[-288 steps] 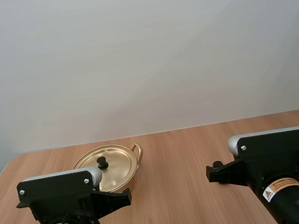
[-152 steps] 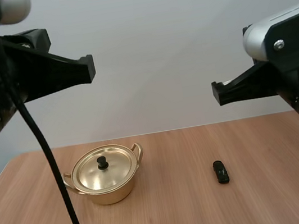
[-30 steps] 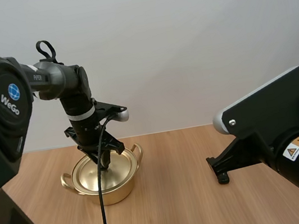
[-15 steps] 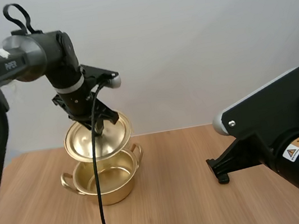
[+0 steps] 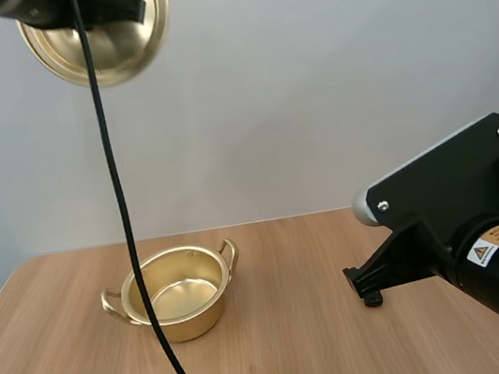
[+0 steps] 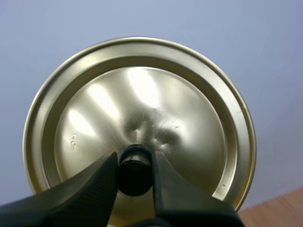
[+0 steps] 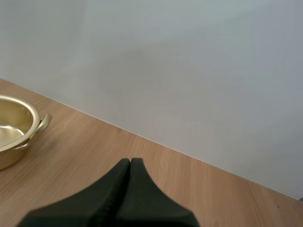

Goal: Open the pot, put the car inside, and close it

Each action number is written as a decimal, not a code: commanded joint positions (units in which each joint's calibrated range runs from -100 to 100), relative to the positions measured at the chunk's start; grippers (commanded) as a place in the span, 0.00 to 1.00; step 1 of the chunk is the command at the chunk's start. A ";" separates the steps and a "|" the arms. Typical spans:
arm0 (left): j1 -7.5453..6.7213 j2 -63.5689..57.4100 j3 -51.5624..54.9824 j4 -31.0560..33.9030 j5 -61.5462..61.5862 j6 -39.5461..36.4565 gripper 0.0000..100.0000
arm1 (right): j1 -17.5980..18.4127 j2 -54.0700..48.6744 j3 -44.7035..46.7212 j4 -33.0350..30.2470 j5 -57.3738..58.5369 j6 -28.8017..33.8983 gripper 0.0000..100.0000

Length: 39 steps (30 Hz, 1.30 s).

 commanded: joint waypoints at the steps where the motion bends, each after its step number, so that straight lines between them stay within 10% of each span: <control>1: 0.31 -11.81 -2.55 -0.51 -23.99 -1.80 0.00 | -0.32 0.40 0.04 -0.53 -0.31 0.05 0.00; 13: 0.31 -14.31 -12.46 -0.99 -24.88 -6.47 0.00 | -3.09 23.10 -7.99 1.39 -7.30 0.05 0.00; 33: 0.31 -9.89 -25.19 -1.01 -24.31 -4.71 0.00 | -3.10 72.71 -34.99 -5.04 21.74 -0.04 0.00; 35: 0.31 -9.30 -25.19 -1.01 -24.31 -4.60 0.00 | -3.10 74.25 -34.99 -5.04 21.56 -0.04 0.20; 39: 0.31 -8.79 -25.19 -1.01 -23.93 -4.60 0.00 | -3.10 75.41 -34.99 -5.04 20.89 2.27 0.96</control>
